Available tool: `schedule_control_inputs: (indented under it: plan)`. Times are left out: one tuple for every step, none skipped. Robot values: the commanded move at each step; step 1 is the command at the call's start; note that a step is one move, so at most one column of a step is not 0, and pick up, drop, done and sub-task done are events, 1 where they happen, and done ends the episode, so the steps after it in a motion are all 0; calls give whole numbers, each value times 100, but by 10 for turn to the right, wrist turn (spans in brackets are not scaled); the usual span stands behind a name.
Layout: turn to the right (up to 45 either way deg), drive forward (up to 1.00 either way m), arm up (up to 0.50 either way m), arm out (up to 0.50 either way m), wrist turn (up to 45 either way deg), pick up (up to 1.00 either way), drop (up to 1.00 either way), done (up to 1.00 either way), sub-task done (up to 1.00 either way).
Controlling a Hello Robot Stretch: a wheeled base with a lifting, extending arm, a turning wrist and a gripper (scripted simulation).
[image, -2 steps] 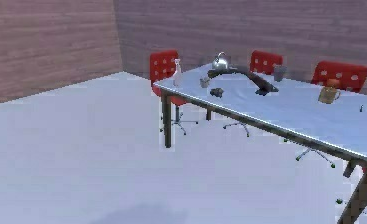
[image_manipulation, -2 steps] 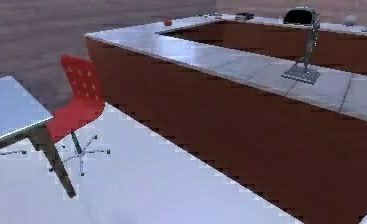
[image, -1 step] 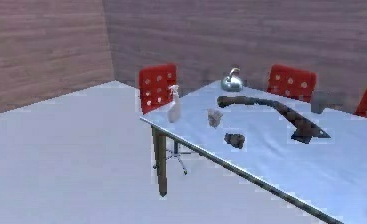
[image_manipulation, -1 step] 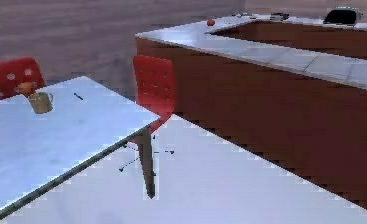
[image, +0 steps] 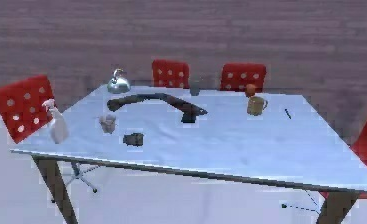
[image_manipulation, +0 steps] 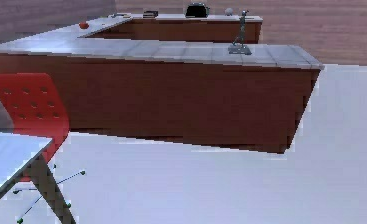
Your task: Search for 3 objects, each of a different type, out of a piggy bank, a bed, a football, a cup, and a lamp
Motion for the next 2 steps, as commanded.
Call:
schedule_control_inputs:
  plan:
    - [0,0,0,0,0,0,0,0,100]
    - [450,0,0,0,0,0,0,0,0]
